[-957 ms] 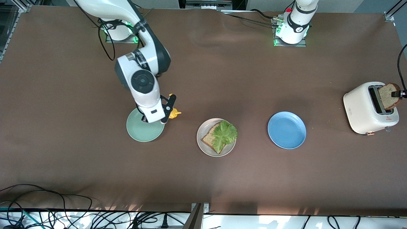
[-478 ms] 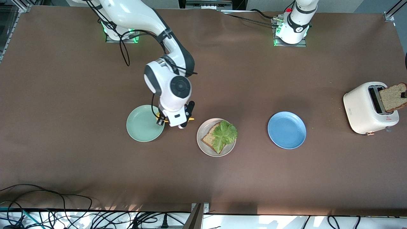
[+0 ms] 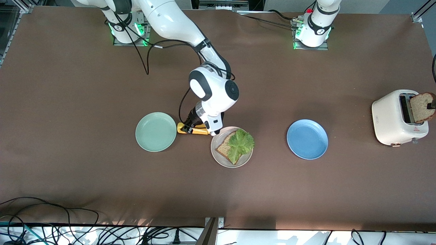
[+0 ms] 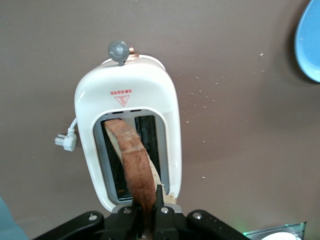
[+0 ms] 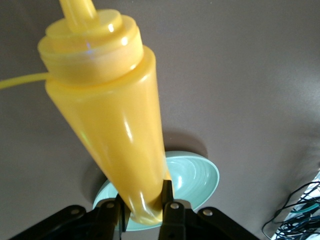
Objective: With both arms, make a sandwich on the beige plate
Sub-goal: 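Tilt the mustard over the lettuce while the left gripper grasps toaster bread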
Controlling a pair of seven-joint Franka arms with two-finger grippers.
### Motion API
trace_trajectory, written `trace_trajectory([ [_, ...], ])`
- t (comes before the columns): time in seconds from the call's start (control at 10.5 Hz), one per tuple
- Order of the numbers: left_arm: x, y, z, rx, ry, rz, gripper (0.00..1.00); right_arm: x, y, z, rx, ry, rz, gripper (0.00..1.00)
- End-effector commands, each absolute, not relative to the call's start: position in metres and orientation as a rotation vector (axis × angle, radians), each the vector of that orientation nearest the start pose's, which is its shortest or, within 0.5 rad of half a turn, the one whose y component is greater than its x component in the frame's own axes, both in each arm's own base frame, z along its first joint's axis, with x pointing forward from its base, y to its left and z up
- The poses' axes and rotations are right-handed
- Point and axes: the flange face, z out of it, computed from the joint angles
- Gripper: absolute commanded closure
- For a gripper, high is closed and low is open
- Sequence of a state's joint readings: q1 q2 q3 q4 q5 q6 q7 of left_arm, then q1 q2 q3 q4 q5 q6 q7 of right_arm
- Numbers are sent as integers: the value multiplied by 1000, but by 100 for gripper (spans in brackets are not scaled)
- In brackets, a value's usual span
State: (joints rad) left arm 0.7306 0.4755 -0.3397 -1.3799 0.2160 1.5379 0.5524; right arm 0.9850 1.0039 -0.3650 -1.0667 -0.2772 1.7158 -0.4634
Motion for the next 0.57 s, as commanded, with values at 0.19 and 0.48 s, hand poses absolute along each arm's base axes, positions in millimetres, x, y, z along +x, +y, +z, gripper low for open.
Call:
trace_trajectory([
  [0.19,585,287,490,-3315,141,284,100,574,477,235,1971,1432,-304,100],
  [0.48,603,236,500,-3384,-27,277,100,566,501,234,2048,1437,-230,100],
])
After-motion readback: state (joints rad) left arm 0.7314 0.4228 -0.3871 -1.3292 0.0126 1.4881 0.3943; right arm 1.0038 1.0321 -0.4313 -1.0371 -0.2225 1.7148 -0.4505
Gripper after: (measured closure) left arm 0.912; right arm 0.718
